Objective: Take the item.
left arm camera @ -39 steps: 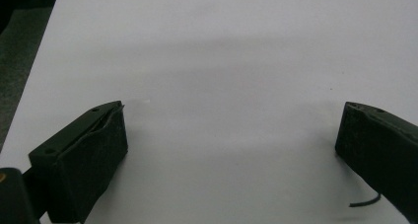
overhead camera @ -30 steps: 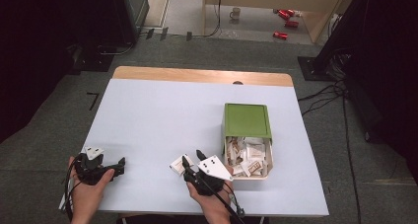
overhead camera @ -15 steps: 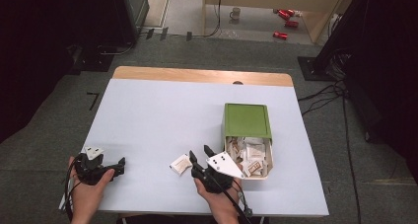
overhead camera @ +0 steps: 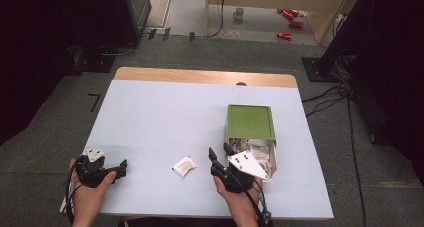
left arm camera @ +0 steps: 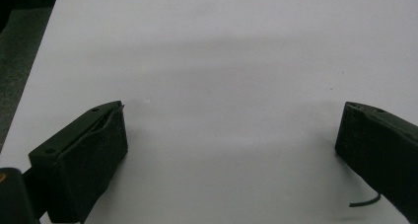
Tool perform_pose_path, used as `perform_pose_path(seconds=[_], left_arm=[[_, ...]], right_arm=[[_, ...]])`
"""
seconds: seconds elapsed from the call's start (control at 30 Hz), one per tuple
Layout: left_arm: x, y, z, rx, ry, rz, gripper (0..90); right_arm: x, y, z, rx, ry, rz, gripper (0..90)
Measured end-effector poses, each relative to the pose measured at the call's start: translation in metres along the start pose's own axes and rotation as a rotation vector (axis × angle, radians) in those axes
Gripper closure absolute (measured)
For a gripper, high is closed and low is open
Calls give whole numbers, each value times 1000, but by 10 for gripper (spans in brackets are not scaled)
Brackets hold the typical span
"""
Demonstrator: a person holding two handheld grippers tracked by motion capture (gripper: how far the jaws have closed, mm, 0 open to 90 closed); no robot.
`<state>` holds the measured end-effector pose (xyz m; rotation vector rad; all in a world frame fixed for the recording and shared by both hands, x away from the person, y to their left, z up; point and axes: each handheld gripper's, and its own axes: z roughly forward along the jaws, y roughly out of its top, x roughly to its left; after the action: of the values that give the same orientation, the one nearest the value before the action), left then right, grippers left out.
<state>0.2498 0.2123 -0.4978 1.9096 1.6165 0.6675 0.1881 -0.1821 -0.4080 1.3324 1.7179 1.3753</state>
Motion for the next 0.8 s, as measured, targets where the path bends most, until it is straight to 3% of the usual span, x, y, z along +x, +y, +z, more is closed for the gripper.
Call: perform_pose_path(seconds=[0.37,0.8], left_arm=[[0,0,0,-1,0,-1,0],[0,0,0,-2,1,-1,0]], right_arm=[[-31,6,-18,-5,-57,15,510],[-59,1,-32,-5,-102,26,509]])
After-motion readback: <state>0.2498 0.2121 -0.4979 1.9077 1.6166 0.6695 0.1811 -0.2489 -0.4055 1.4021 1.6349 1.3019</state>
